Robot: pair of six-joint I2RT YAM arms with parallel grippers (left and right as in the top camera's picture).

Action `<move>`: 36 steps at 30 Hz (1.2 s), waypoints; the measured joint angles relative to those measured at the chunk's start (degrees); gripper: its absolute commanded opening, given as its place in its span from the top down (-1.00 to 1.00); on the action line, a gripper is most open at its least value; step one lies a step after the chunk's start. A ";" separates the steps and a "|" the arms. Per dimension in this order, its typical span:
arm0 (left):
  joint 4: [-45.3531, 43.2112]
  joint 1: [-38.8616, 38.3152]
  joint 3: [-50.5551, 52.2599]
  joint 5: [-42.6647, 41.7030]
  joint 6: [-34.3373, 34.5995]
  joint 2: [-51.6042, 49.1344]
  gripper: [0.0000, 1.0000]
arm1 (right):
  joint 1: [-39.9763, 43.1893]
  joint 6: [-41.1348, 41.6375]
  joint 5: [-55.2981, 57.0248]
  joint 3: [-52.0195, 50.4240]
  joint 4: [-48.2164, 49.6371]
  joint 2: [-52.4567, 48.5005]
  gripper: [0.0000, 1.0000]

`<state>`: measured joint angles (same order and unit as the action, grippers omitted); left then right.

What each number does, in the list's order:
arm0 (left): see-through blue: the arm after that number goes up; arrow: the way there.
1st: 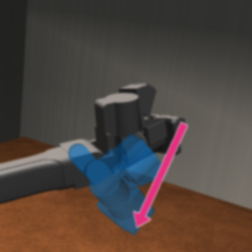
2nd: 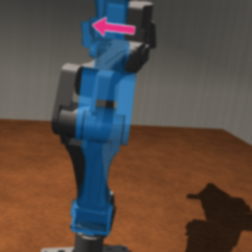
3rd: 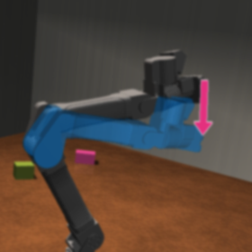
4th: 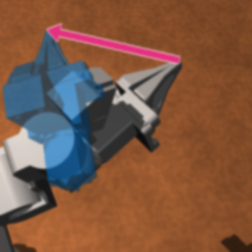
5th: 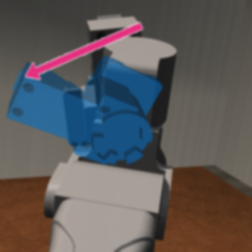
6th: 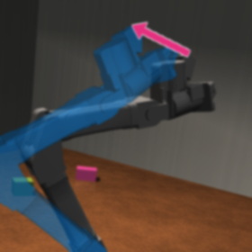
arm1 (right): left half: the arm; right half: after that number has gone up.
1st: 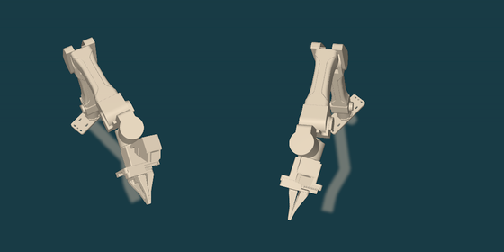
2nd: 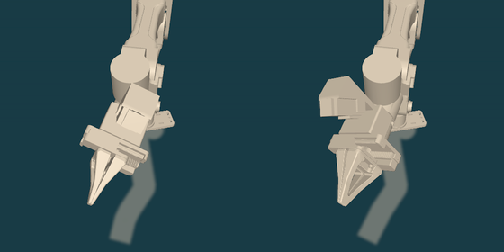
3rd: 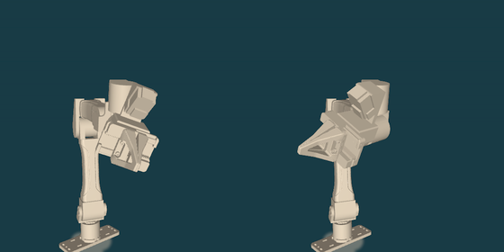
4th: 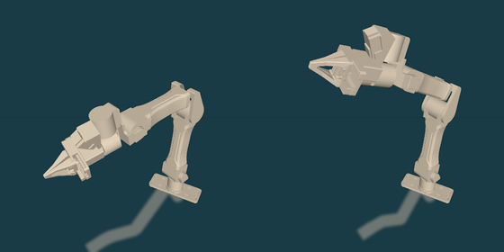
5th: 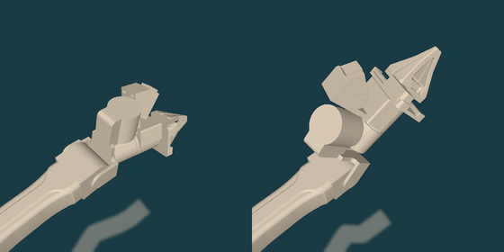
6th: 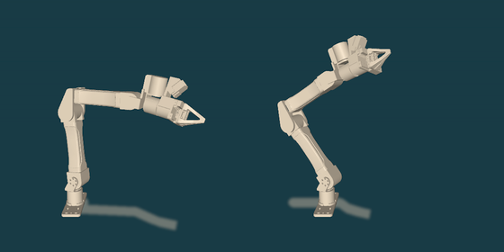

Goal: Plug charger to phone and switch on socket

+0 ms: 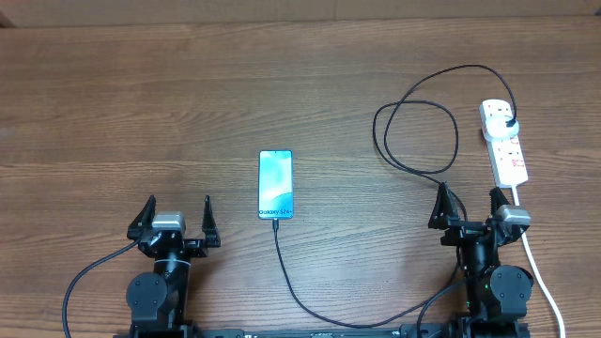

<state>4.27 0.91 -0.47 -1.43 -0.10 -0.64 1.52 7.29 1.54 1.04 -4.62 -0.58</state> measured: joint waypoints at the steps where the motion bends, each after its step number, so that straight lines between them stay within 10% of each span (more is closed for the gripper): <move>1: 0.02 0.00 0.00 0.02 0.00 0.00 -1.00 | 0.00 -0.33 -0.09 0.00 0.00 0.00 -1.00; 36: 0.02 0.00 0.00 0.00 0.00 0.00 -0.99 | -0.02 -5.42 -1.31 0.00 -0.11 0.00 -1.00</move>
<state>4.29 0.91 -0.47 -1.43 -0.10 -0.64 1.50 1.87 0.23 1.04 -4.73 -0.58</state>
